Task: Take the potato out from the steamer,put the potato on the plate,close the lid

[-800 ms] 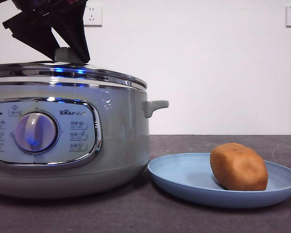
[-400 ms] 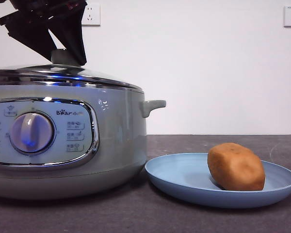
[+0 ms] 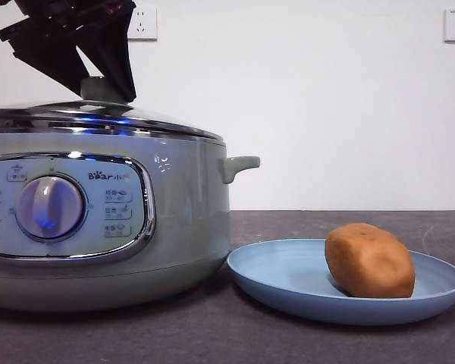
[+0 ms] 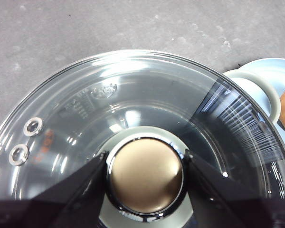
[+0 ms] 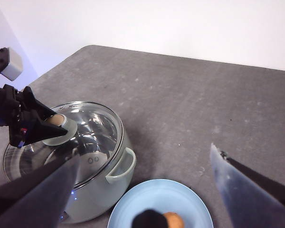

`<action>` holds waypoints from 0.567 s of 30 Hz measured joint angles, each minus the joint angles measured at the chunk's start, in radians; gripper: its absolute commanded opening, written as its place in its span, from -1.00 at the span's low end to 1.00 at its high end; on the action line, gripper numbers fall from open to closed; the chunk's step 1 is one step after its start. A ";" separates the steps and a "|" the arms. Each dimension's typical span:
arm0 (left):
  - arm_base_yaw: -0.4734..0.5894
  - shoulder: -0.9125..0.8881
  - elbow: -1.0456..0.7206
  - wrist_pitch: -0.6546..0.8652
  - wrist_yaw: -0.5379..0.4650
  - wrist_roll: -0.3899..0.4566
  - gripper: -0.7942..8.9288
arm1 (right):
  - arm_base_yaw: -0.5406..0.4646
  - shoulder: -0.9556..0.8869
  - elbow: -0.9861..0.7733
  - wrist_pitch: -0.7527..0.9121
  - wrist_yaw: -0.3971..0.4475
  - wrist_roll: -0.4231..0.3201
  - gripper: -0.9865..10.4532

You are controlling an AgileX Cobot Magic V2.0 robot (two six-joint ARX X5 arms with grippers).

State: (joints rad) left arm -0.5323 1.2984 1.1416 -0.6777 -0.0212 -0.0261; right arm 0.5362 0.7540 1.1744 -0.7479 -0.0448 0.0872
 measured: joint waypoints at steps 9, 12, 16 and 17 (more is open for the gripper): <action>0.000 0.000 0.000 0.001 0.000 0.000 -0.26 | 0.000 0.000 0.000 0.000 0.000 0.000 -0.08; 0.000 0.000 0.000 0.002 0.000 -0.001 -0.06 | 0.000 0.000 0.000 0.000 0.000 0.000 -0.08; 0.000 0.003 -0.001 -0.009 0.008 0.002 -0.06 | 0.000 0.000 0.000 0.000 0.000 0.000 -0.08; 0.000 0.003 0.002 -0.008 0.012 0.004 -0.06 | 0.000 0.000 0.000 0.000 0.000 0.000 -0.08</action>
State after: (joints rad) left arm -0.5327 1.3014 1.1431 -0.6861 -0.0093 -0.0223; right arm 0.5362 0.7540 1.1744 -0.7479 -0.0452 0.0872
